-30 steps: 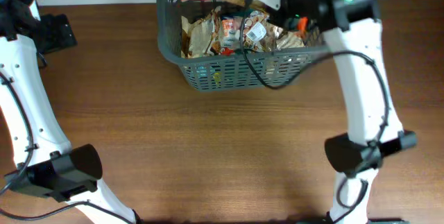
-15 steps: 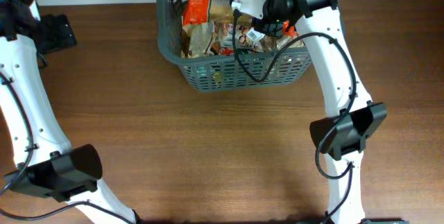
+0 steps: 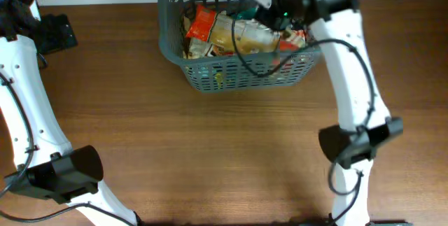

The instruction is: Pack container

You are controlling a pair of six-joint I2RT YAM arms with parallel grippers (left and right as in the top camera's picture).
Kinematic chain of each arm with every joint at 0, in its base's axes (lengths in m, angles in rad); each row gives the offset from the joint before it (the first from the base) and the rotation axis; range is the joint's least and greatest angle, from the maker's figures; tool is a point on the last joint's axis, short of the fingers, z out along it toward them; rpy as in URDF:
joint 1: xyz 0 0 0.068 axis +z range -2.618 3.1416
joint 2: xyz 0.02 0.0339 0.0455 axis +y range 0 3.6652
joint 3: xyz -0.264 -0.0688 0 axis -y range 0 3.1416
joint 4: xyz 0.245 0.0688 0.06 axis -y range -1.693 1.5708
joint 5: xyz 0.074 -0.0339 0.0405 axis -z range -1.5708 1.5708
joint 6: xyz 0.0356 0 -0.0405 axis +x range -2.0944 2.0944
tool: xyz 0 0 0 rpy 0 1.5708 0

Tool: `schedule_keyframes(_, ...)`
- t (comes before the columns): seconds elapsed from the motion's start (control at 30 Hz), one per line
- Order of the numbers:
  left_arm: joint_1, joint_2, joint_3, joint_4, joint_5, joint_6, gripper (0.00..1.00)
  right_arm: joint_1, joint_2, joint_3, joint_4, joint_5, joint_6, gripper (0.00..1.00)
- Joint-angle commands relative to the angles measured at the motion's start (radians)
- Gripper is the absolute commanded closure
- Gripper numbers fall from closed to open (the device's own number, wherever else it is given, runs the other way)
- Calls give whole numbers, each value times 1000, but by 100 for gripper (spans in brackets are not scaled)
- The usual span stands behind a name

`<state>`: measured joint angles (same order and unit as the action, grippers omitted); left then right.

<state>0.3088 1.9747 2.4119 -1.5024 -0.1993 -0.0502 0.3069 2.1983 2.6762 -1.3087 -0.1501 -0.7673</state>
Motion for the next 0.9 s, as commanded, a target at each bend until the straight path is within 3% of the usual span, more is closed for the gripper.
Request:
schedule_keyframes(0.0,2,8,-5,2,-7,-10,1,0,-193,100,4,53,174,42)
schedule_keyframes(0.2,2,8,-5,1,-7,-10,1,-51,-338,120,-21,256,404,42)
schedule_keyframes(0.37,2,8,-5,2,-7,-10,1,-196,-374,120,-186,354,595,41)
schedule_keyframes(0.5,2,8,-5,2,-7,-10,1,-333,-376,119,-308,303,718,30)
schedule_keyframes(0.53,2,8,-5,2,-7,-10,1,-358,-374,119,-323,277,722,1)
schedule_keyframes(0.87,2,8,-5,1,-7,-10,1,-412,-374,117,-335,229,721,1)
